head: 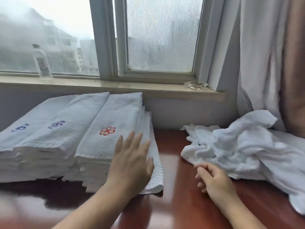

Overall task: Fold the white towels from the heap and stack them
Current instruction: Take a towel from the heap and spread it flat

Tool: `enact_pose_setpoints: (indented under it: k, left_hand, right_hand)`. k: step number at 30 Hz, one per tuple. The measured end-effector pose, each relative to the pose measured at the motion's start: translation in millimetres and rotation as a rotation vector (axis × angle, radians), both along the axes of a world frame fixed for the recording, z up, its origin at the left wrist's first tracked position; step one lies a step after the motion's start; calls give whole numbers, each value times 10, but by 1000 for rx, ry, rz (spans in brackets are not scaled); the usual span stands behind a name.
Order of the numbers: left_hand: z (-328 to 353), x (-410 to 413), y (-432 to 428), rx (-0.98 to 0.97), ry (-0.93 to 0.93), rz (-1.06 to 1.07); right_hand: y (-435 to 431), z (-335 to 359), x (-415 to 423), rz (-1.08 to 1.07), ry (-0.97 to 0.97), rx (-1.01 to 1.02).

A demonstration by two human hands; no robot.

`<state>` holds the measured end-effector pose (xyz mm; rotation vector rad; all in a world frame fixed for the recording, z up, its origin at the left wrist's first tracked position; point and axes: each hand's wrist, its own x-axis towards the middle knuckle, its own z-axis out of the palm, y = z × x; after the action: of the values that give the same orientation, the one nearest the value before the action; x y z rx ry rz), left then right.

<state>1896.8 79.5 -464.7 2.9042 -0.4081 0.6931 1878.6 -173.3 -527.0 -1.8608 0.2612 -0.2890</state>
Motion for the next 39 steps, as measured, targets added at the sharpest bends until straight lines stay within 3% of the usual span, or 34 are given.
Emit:
enact_pose_setpoints:
  k: [4,11,15,20,22,25,27,32,36,39]
  left_hand:
    - [-316,-65,-526,-100,102,-274]
    - [-534,213,-1508,-382,197,-410]
    - [-775,253,-1810,-300,127,-459]
    - [-965,433,-1896,-300,190,-433]
    - [-973,479,-1918,-283,213,-419]
    - [-977,546,-1914,-285,235,-398]
    - [-995,558,-1920,-299,225,-404]
    - [-989,577,-1835,-527,255,-462]
    - [-929,528,-1828,-475,264,-492]
    - [-868,514,-1847,-393,207,-534]
  right_hand:
    - [-251,2,-95,-30,-27,-3]
    - [-796,62,-149,-250,-87,-245]
    - [-1058,6,-227,-478,-119,-296]
    - [-1162,105,-162,-767,-396,-471]
    - [-1175,128,-155,-767,-329,-421]
    - [-1358,145,-179,-698,27,-411]
    - [-1454,98,-207,-654,152,-481]
    - [-1444,33,-103,-638,65,-601]
    - [-1444,34,-124,-658,-1,-492]
    - [-1388,113,-155,-716,-181,-462]
